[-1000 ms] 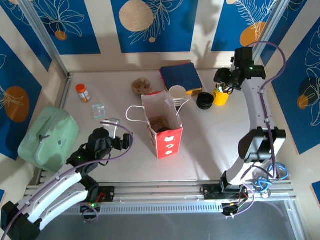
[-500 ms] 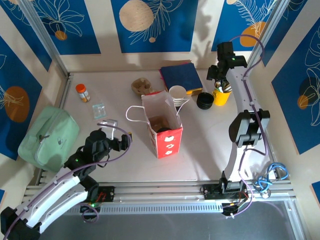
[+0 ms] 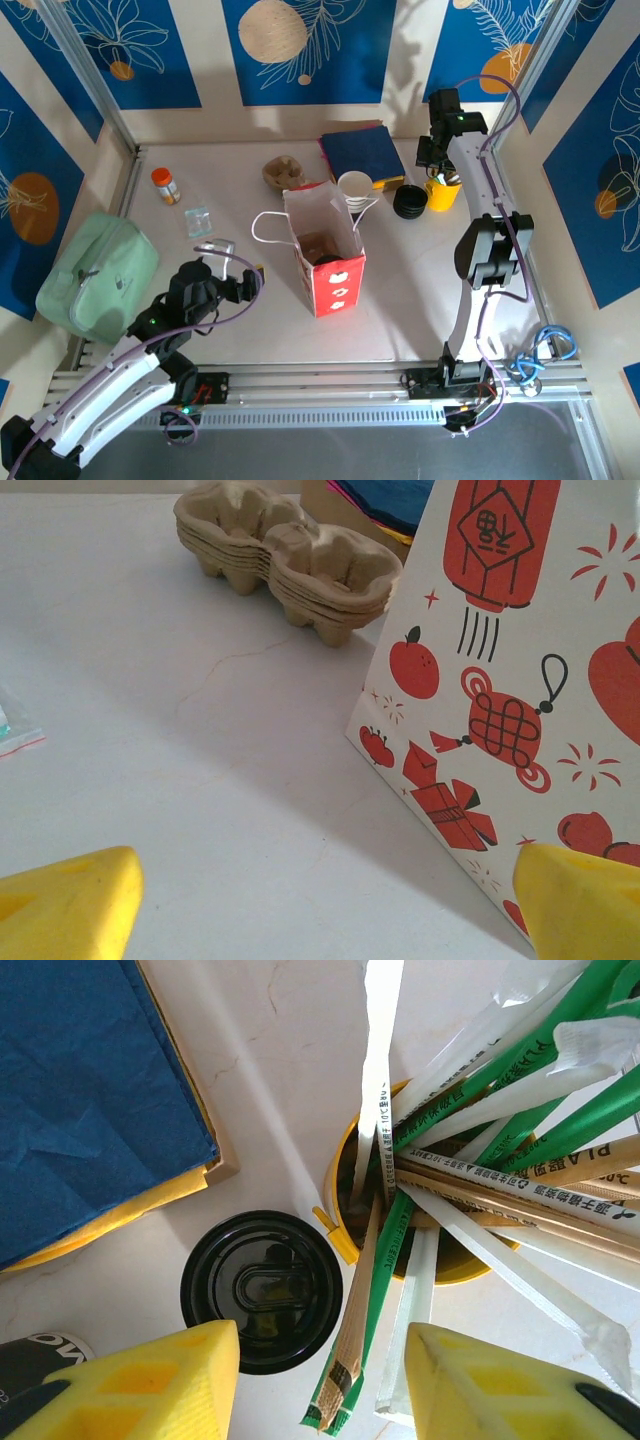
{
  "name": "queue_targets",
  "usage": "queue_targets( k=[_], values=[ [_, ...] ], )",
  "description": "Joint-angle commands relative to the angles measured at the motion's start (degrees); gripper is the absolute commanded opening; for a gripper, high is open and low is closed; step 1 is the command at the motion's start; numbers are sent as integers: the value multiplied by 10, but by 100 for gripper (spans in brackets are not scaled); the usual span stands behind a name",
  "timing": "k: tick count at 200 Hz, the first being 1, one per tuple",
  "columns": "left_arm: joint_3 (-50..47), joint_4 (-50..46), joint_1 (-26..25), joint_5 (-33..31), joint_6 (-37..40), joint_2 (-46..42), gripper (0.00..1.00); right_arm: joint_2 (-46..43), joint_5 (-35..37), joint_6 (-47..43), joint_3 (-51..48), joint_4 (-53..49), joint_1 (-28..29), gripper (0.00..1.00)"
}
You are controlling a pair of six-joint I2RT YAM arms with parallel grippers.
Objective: Pack the takeout coffee
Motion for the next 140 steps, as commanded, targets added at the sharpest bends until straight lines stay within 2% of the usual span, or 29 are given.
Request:
queue_targets(
  k=[1,51,88,140],
  values=[
    [-7,0,7,11,-1,-6,95,10,4,5,14,-12,1,45],
    [-9,2,8,14,-2,-6,95,14,8,3,10,-13,3,36],
    [-7,9,8,28,-3,4,95,17,13,2,11,-13,3,33],
    [-4,6,10,34,-3,7,95,35,3,-14,40,-40,3,17]
  ],
)
